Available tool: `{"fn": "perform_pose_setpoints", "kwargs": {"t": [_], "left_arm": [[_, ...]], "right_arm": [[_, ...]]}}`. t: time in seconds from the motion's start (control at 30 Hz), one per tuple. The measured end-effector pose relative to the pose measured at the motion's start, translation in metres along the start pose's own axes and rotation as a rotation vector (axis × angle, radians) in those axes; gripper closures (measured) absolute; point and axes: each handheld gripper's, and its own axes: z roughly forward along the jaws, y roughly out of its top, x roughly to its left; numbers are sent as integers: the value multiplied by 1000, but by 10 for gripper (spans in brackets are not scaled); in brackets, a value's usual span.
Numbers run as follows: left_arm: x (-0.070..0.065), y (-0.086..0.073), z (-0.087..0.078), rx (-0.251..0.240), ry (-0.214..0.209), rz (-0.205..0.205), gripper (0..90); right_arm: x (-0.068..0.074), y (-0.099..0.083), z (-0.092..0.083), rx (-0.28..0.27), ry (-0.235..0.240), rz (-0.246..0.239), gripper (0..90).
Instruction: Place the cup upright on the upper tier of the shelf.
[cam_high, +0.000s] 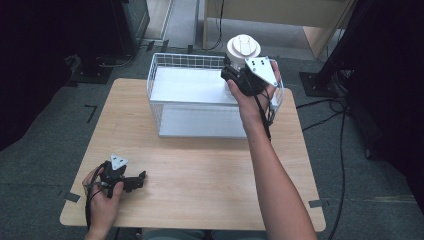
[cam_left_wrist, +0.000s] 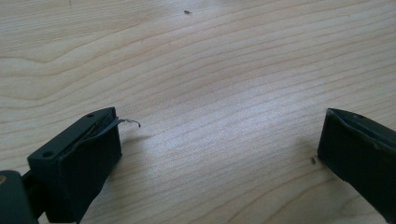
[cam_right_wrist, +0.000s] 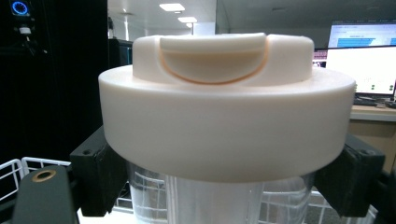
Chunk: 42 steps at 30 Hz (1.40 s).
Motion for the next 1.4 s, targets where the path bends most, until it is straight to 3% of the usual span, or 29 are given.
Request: {"fn": "perform_pose_setpoints", "kwargs": {"t": [0.13,0.3,0.4,0.5,0.53,0.6,0.83,1.4], "left_arm": [[0,0,0,0,0,0,0],[0,0,0,0,0,0,0],[0,0,0,0,0,-1,0],[0,0,0,0,0,0,0],[0,0,0,0,0,0,0],[0,0,0,0,0,0,0],[0,0,0,1,0,0,0],[0,0,0,1,0,0,0]], "right_arm": [[4,-4,10,10,-1,-12,154],[4,-5,12,11,-6,12,153],[-1,-5,11,46,23,62,103],[-4,-5,10,108,93,114,8],[-4,-5,9,118,99,112,0],[-6,-7,5,113,93,97,0],[-14,-19,-9,116,97,115,0],[-39,-62,-62,137,130,74,0]]}}
